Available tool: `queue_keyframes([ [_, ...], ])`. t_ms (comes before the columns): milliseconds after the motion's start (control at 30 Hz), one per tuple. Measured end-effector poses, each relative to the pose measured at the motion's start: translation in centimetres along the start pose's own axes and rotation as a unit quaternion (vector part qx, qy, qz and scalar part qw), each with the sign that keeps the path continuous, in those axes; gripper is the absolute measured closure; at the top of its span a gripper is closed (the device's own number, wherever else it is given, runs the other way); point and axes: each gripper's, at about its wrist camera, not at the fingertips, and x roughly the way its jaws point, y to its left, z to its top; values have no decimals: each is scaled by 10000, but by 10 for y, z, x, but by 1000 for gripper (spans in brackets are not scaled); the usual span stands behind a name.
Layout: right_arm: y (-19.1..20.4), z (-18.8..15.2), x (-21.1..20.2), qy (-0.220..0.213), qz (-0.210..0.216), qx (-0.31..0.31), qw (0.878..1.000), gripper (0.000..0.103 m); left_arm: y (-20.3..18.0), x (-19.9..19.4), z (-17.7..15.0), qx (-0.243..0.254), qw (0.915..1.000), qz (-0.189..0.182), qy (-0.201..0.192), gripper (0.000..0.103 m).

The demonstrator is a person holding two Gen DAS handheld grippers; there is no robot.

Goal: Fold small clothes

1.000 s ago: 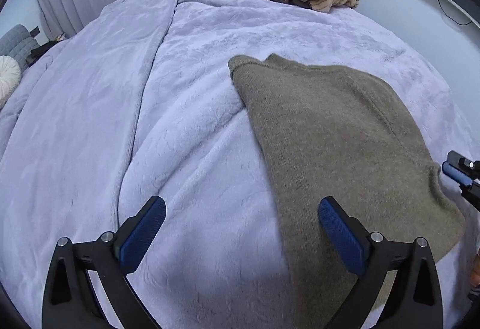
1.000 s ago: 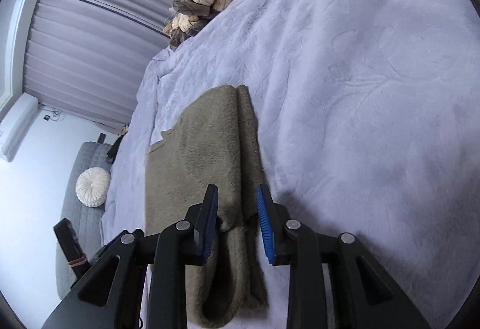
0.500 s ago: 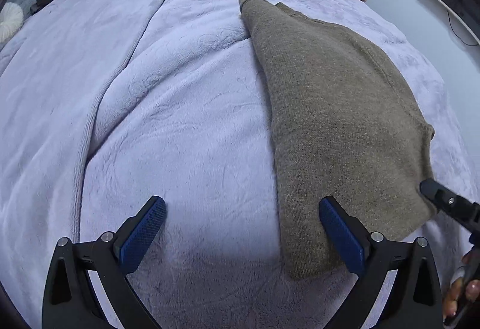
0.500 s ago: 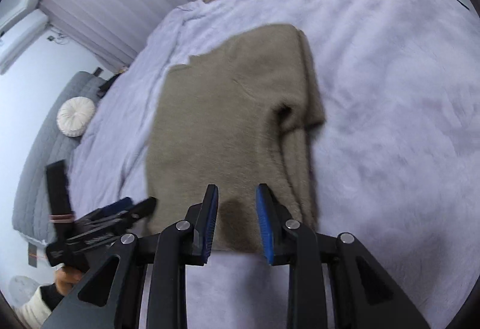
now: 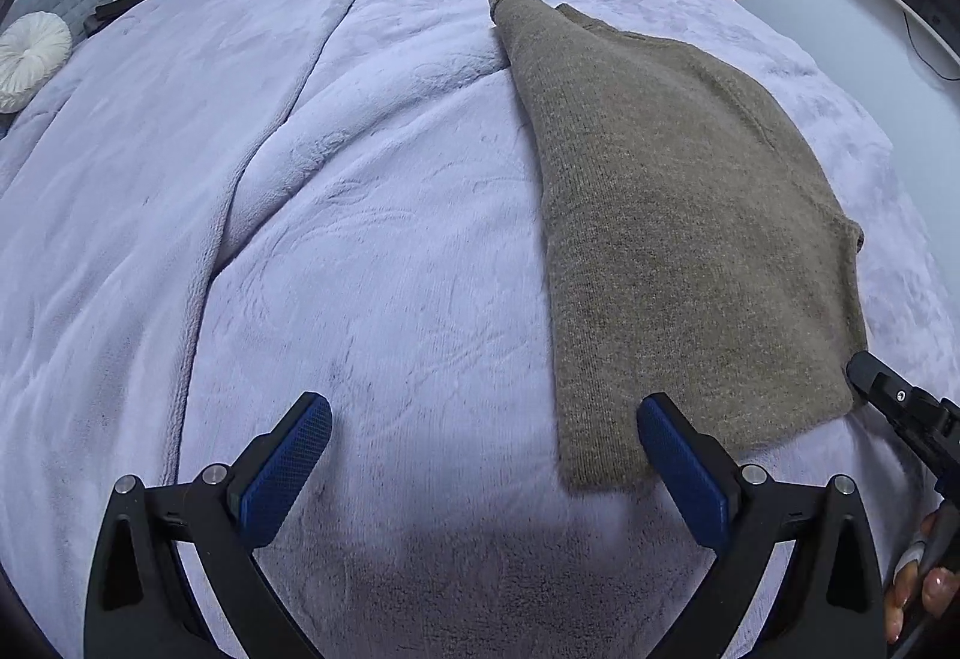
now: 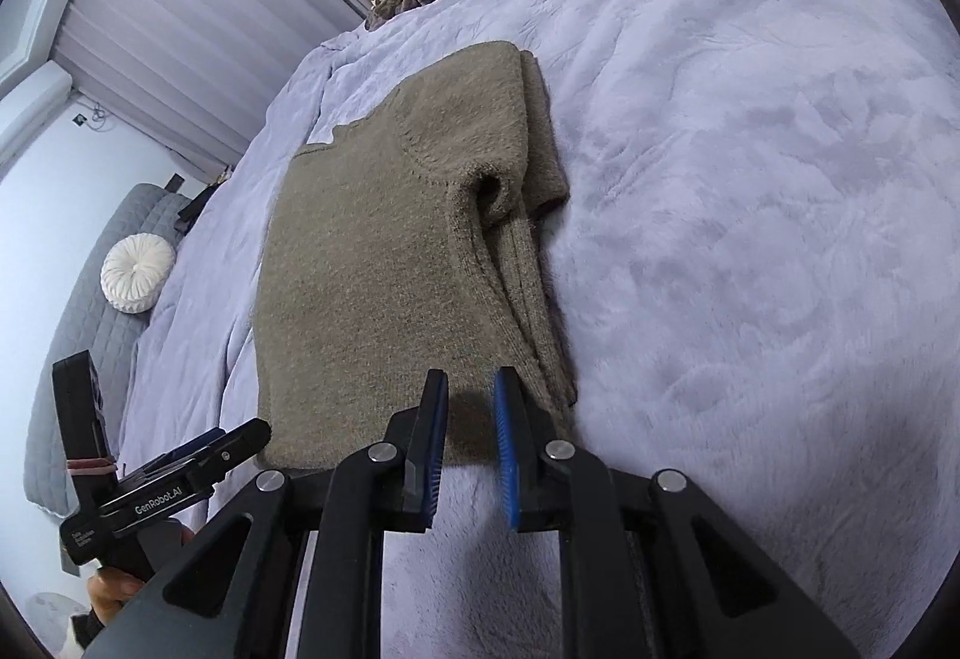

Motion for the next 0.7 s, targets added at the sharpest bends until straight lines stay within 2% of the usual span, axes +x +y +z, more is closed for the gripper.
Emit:
queue_keyframes([
  [367,-13,-6,-4,-71,403,209,9989,88,-2,-1,-7,-64,9999,87,-16,0],
  [700,-25,-6,1,-144,762,440,9960,88,1,2,-7,-104,9999,10,27,0],
])
